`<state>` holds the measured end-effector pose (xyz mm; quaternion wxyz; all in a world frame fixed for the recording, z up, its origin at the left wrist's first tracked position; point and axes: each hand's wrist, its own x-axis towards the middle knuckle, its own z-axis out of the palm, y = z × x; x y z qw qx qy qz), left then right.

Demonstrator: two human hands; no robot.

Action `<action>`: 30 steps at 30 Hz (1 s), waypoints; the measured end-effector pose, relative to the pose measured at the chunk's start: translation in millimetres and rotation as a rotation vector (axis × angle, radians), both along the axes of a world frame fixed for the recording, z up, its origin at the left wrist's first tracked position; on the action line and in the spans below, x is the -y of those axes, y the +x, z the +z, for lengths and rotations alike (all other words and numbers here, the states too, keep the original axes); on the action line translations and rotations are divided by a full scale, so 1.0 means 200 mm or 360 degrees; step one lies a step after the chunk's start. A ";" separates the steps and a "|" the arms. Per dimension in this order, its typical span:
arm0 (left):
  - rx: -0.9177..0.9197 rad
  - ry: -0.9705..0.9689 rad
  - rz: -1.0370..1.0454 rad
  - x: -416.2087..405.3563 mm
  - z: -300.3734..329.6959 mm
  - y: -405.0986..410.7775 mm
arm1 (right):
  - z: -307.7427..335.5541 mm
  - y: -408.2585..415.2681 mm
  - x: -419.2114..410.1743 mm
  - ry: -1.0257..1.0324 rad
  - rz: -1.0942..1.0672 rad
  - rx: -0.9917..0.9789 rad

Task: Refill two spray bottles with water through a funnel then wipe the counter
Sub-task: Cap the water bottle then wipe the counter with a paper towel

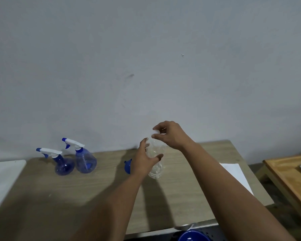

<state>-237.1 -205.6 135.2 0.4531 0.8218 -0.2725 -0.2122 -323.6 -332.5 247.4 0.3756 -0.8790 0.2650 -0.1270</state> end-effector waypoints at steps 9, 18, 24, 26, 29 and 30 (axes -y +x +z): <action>-0.0013 0.0013 0.0003 0.00 0.02 -0.01 | -0.08 -0.02 -0.05 0.0008 -0.0034 0.0204; 0.0028 0.0017 0.0043 -0.02 0.01 -0.02 | -0.10 0.01 -0.04 0.0131 -0.0010 0.0189; 0.0055 0.0005 0.0040 -0.03 -0.01 -0.03 | -0.17 0.01 -0.08 0.0112 -0.0239 0.0349; 0.0048 -0.0012 0.0036 -0.03 -0.02 -0.02 | -0.19 0.01 -0.10 0.0080 -0.0304 0.0383; 0.0064 -0.0030 0.0009 -0.02 -0.03 -0.01 | -0.22 0.00 -0.12 0.0017 -0.0154 0.0382; 0.0070 -0.0023 -0.0002 -0.02 -0.03 -0.02 | -0.23 0.00 -0.13 -0.0008 -0.0119 0.0354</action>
